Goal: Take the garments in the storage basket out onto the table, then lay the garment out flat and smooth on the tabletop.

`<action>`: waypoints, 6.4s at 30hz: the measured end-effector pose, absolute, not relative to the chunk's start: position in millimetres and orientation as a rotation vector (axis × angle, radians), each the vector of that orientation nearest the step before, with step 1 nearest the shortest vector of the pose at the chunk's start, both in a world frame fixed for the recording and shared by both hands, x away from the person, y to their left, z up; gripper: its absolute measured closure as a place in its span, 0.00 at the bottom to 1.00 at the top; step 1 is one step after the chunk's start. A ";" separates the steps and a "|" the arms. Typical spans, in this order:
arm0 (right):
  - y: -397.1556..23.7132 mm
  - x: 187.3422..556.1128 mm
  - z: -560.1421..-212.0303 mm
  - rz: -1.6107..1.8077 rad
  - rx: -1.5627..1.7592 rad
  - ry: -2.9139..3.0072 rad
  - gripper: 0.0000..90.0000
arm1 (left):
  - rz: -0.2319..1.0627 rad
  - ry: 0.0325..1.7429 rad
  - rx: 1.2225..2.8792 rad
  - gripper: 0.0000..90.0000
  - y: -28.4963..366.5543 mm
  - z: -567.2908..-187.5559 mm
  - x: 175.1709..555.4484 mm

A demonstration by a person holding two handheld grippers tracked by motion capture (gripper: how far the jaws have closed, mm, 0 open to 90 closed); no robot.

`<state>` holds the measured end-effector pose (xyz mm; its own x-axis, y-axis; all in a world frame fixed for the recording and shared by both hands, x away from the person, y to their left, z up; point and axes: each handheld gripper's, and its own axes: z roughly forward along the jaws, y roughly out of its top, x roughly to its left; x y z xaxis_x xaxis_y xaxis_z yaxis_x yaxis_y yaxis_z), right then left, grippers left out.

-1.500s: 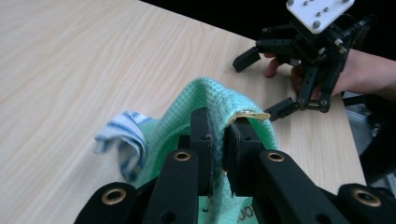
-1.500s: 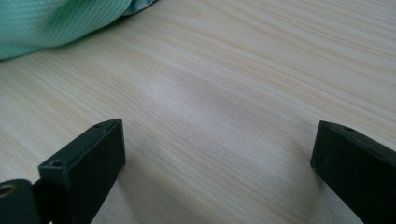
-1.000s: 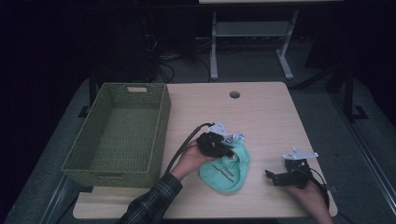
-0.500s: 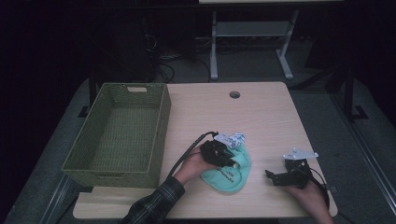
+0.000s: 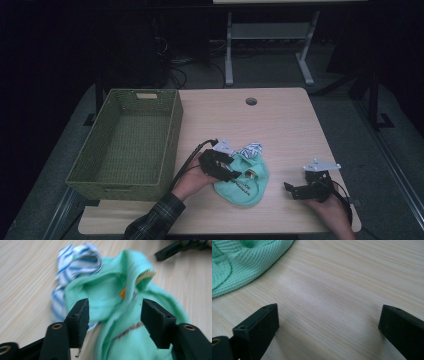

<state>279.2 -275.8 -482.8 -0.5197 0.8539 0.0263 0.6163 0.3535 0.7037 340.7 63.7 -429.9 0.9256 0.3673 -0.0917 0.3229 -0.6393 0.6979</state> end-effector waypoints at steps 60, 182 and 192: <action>-227.2 360.3 -435.9 1.116 1.175 2.378 0.59 | 0.066 0.615 2.418 0.98 91.1 -457.3 323.7; -252.9 389.1 -464.9 1.054 1.349 2.301 1.00 | 0.284 0.667 2.327 0.98 75.6 -432.5 346.8; -255.3 390.5 -466.7 1.031 1.364 2.300 1.00 | 0.308 0.727 2.386 0.97 86.6 -443.1 339.8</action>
